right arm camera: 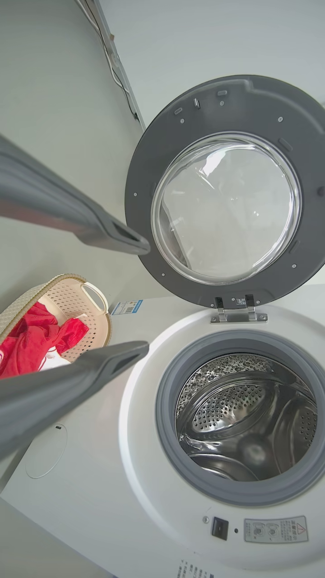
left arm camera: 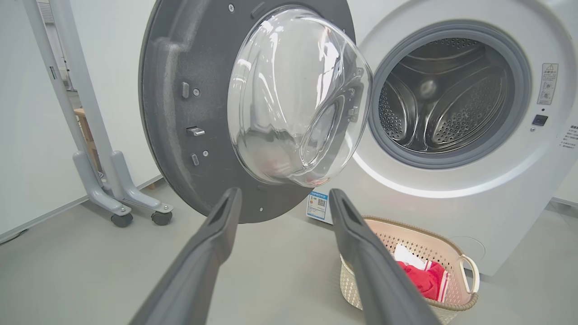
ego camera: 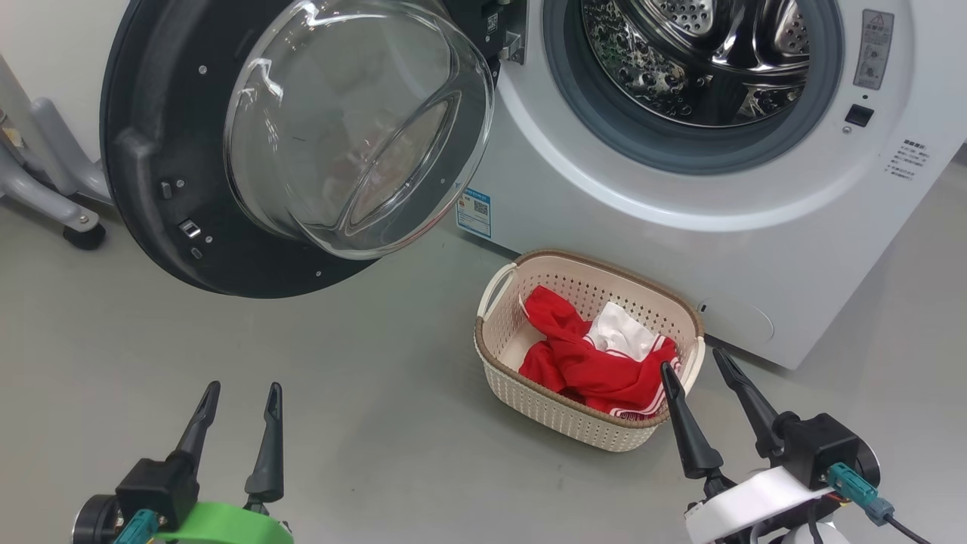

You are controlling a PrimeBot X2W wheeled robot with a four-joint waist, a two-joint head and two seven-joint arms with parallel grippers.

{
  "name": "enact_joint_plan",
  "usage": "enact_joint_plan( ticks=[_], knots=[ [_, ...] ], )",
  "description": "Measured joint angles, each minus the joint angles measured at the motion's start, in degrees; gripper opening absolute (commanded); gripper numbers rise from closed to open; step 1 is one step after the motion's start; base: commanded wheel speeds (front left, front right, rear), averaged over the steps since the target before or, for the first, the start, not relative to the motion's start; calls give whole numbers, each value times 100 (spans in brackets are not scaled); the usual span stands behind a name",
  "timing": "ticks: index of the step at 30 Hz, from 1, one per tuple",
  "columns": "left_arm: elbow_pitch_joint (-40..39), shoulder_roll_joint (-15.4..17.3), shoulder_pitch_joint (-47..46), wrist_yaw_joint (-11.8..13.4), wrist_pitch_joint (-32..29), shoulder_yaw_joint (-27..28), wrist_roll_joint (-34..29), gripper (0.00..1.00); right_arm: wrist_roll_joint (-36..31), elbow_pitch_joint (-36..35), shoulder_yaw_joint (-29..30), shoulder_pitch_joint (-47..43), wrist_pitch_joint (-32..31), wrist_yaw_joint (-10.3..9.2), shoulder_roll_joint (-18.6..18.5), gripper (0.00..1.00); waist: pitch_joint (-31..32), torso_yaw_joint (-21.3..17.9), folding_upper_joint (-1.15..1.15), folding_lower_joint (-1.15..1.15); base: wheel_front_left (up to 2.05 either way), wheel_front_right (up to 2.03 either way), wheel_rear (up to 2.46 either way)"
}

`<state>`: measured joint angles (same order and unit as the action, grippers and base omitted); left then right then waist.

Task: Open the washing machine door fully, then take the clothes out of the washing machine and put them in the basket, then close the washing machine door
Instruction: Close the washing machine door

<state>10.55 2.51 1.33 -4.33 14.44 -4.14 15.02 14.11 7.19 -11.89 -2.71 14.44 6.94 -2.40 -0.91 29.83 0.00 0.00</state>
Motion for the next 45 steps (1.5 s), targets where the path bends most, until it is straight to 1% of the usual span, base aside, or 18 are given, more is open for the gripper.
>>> enact_joint_plan(
  ticks=[40, 41, 42, 45],
  knots=[
    [-116, 0, 112, 0, 0, 5, 0, 100, 59, 88, -9, 86, -1, 2, -1, 100, 78, -49, 0, 0, 0, 0, 0],
    [-118, 0, 112, 0, 0, 5, 0, 67, 59, 88, -9, 86, 0, 2, -1, 100, 74, -49, 0, 0, 0, 0, 0],
    [-118, 0, 112, 0, 0, 5, 0, 0, 59, 88, -9, 86, -1, 2, -1, 100, 69, -48, 0, 0, 0, 0, 0],
    [-140, 0, 112, -2, 0, 3, 0, 0, 58, 77, -12, 86, -1, 2, -1, 100, 43, -47, 0, 0, 0, 0, 0]
  ],
)
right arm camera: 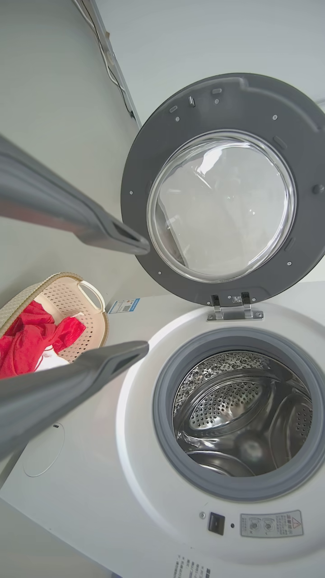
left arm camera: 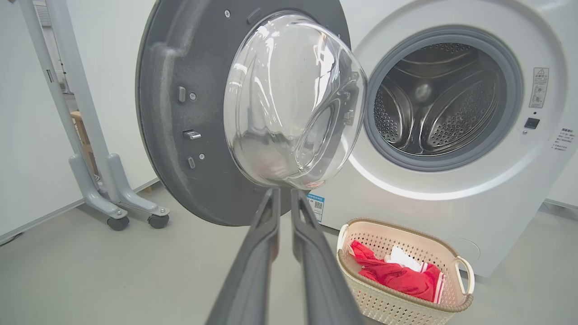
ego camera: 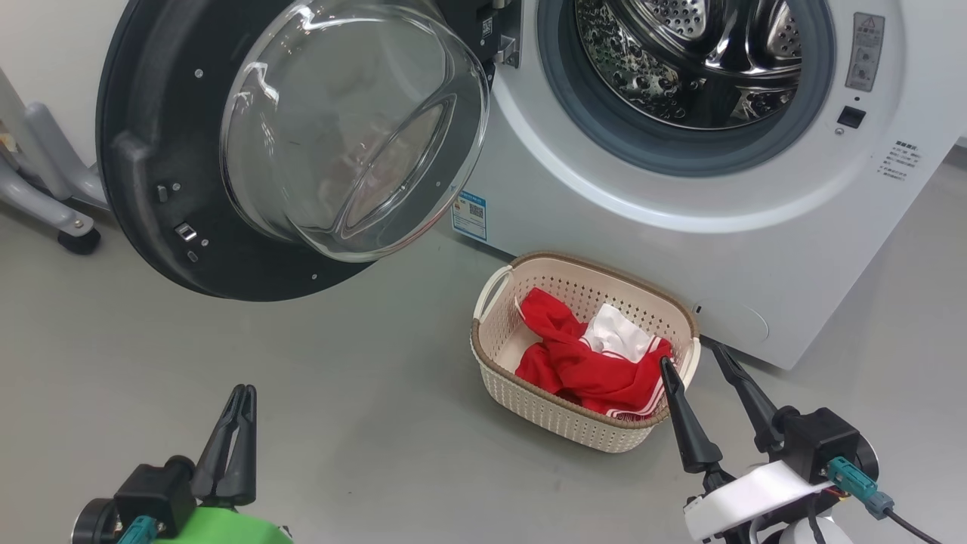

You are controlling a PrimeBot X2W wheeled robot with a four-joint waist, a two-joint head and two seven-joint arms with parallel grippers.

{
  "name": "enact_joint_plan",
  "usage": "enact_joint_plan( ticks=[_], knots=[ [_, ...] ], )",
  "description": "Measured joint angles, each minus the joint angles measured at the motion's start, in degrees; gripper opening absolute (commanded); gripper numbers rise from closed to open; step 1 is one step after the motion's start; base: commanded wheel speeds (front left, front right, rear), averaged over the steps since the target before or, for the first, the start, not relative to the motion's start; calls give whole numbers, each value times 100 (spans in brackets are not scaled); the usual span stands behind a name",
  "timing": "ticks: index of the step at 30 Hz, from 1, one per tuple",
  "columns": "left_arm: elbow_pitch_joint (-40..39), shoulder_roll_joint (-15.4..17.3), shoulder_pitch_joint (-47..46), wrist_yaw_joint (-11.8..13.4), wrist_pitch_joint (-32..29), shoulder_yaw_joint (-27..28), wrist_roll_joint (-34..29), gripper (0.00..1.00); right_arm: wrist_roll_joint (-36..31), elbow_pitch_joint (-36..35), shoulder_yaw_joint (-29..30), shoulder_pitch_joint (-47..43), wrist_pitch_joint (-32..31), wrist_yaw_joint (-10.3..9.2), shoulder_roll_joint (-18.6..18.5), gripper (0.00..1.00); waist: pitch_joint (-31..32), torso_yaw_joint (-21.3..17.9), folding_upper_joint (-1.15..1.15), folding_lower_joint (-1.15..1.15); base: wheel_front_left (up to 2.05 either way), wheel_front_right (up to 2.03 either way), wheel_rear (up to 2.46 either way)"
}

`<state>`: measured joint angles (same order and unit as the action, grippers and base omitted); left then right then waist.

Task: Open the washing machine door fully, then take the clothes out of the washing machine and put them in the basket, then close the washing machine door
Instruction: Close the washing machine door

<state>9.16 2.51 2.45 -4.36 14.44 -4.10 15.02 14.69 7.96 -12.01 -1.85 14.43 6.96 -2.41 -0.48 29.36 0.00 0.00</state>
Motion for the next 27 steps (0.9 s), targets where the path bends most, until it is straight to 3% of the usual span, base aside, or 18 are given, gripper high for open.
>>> enact_joint_plan(
  ticks=[8, 13, 20, 27],
  knots=[
    [-176, 9, 0, -8, 0, 48, 3, 0, -45, -48, -68, 0, 0, 0, -44, 100, -209, -6, 0, 0, 0, 0, 0],
    [-475, 105, -20, -32, 0, 356, 119, 0, -120, -127, -126, 7, -13, 0, -144, 100, -402, -49, 0, 0, 0, 0, 0],
    [-934, 680, -583, -100, 1, 772, 216, 0, -226, -286, -132, 63, -189, 0, -324, 100, -764, -130, 0, 0, 0, 0, 0],
    [-1167, 1425, -1590, -148, -183, 1753, 855, 0, -380, -476, -147, 268, -343, 0, -483, 100, -1202, -238, 0, 0, 0, 0, 0]
  ],
)
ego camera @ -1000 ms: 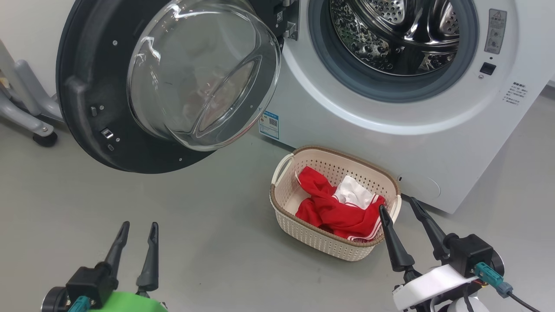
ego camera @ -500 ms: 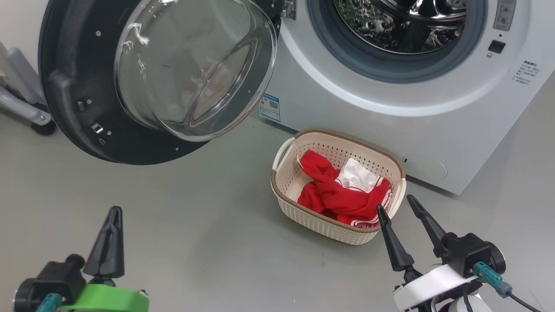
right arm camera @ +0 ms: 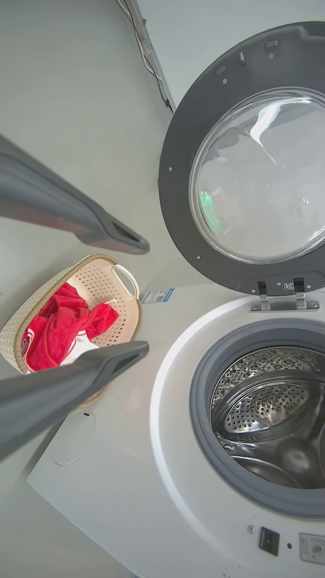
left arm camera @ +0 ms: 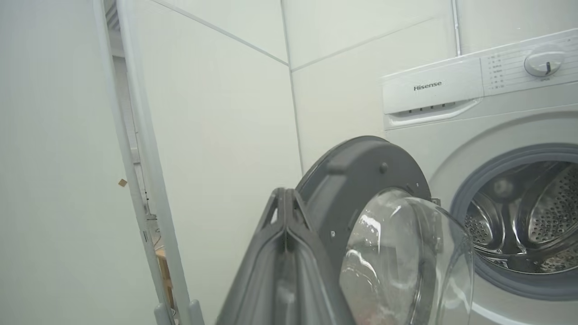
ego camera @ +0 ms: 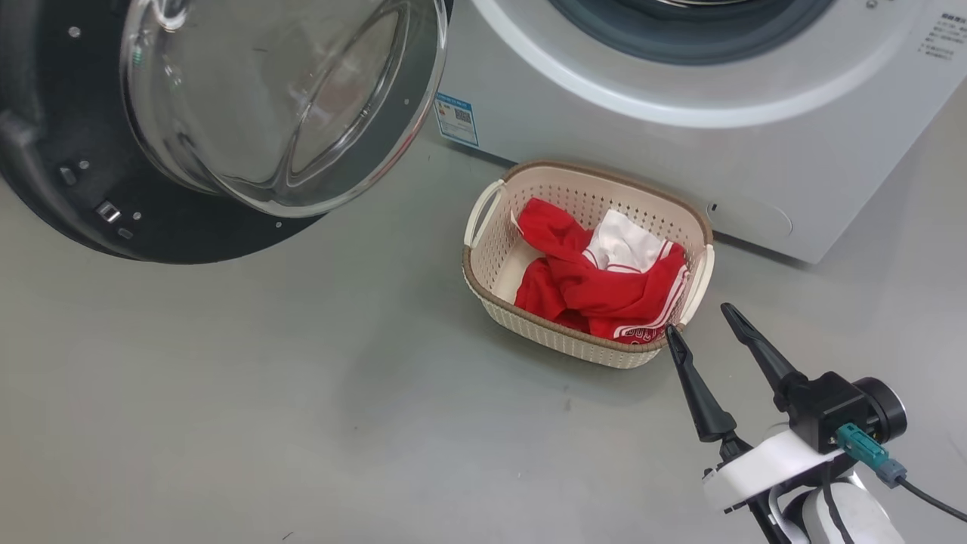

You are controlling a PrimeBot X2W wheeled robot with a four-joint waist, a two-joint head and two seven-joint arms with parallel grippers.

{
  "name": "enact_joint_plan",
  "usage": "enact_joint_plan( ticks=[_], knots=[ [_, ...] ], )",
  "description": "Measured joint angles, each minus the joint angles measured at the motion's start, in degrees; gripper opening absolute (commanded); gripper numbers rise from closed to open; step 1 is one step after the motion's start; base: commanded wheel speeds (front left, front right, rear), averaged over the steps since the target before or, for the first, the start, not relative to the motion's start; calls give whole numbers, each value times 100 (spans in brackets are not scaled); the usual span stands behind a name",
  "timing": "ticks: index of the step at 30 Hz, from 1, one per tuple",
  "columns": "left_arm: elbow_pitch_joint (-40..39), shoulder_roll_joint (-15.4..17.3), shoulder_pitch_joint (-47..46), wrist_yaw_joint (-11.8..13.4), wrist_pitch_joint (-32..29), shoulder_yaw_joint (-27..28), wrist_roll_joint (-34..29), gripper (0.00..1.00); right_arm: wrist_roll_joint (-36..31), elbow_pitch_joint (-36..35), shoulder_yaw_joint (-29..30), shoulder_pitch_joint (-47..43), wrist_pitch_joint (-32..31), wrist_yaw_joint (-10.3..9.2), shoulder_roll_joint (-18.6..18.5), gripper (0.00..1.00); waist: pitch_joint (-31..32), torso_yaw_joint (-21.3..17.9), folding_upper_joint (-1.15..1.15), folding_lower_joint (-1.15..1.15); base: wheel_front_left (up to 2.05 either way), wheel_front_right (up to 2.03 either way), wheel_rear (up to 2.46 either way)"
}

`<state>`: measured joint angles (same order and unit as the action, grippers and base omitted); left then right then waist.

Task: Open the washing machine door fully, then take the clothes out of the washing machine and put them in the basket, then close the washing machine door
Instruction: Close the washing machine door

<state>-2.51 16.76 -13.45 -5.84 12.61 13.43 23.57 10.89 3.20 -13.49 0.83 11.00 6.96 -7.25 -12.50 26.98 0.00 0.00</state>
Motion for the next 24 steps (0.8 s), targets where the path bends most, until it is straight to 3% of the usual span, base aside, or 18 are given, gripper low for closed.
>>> enact_joint_plan(
  ticks=[10, 16, 24],
  knots=[
    [1215, 688, -1467, 27, -912, 1325, 1508, 0, -47, -136, -19, 255, -120, 0, -172, 100, -540, -275, 0, 0, 0, 0, 0],
    [2331, 846, -2200, 424, -1541, 1935, 2273, 0, -47, -158, -98, 379, -165, 1, -185, 100, -717, -506, 0, 0, 0, 0, 0],
    [3278, 1074, -2707, 938, -2072, 2415, 2718, 0, -45, -148, -137, 401, -164, 1, -185, 100, -805, -746, 0, 0, 0, 0, 0]
  ],
)
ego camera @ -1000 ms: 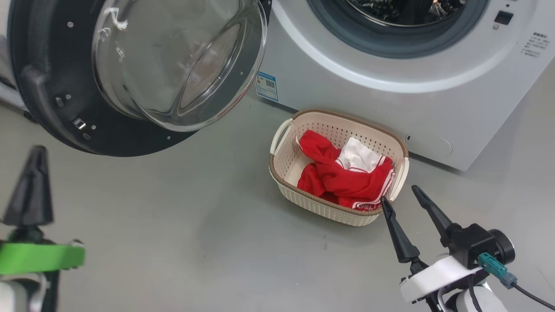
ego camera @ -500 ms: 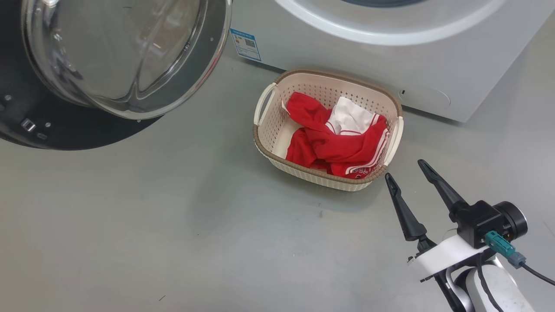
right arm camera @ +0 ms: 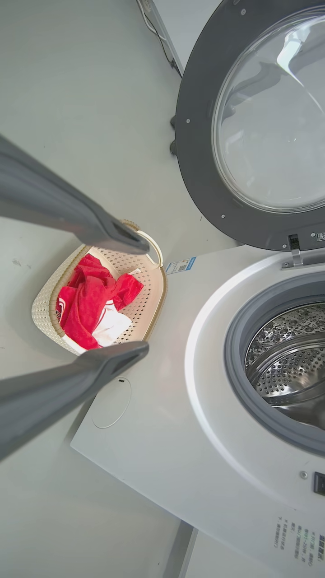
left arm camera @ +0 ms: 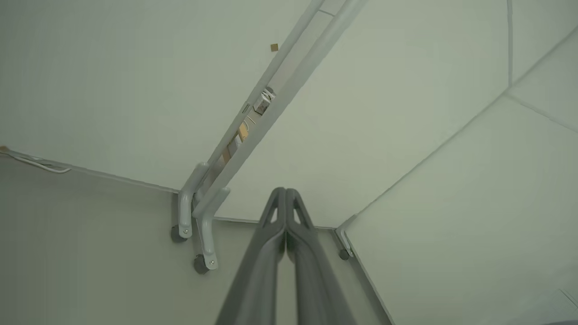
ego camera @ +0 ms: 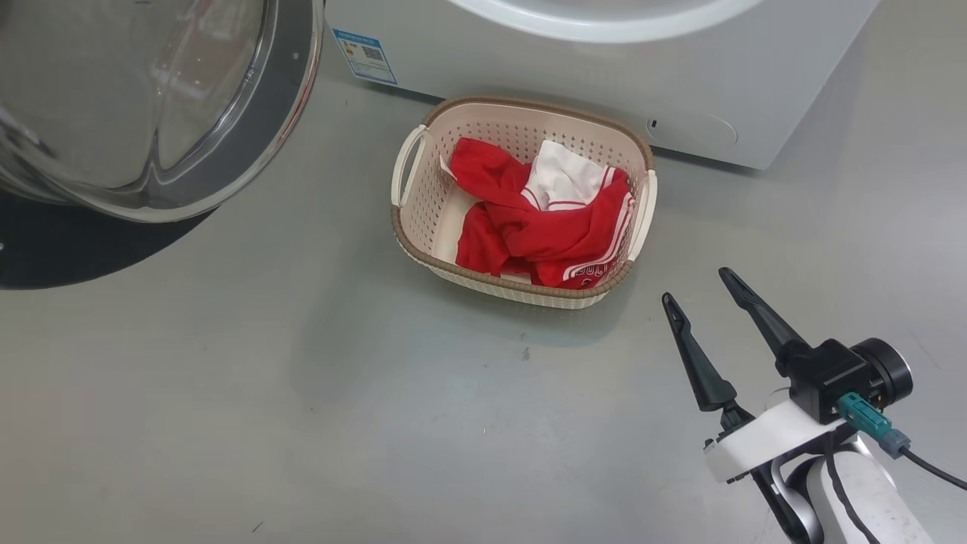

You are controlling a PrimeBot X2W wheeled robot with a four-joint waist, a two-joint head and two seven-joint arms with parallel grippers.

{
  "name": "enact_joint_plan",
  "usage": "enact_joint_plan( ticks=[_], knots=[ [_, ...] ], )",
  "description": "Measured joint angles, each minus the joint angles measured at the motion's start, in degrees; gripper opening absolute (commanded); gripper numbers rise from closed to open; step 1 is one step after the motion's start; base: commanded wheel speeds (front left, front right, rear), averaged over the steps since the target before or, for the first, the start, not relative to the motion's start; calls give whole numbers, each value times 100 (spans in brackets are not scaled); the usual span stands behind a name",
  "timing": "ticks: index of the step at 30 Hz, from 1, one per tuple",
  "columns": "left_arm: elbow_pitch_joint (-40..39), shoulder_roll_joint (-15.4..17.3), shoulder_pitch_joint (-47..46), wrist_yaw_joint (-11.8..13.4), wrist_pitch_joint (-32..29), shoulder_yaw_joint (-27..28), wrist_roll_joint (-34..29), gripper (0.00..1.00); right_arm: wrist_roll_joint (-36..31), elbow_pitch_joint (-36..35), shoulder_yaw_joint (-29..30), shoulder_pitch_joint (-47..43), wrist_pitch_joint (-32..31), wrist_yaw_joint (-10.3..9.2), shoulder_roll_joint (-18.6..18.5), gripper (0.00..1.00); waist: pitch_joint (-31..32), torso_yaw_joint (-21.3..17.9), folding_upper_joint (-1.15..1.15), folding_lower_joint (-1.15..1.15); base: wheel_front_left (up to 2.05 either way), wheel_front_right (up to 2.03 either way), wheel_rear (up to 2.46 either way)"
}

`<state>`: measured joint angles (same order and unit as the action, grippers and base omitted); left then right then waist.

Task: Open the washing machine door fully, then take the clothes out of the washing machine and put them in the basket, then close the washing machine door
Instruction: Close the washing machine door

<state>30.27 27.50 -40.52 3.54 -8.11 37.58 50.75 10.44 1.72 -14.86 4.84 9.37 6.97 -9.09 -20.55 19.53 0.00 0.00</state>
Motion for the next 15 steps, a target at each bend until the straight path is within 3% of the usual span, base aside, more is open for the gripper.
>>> enact_joint_plan(
  ticks=[5, 15],
  knots=[
    [491, 1, -355, 172, -356, 170, 379, 0, 1, 1, 35, 1, 1, 0, -10, 100, -31, -68, 0, 0, 0, 0, 0],
    [1221, -253, -775, 222, -1228, 235, 931, 0, 1, 11, 20, 7, 1, 1, -21, 100, -30, -52, 0, 0, 0, 0, 0]
  ],
)
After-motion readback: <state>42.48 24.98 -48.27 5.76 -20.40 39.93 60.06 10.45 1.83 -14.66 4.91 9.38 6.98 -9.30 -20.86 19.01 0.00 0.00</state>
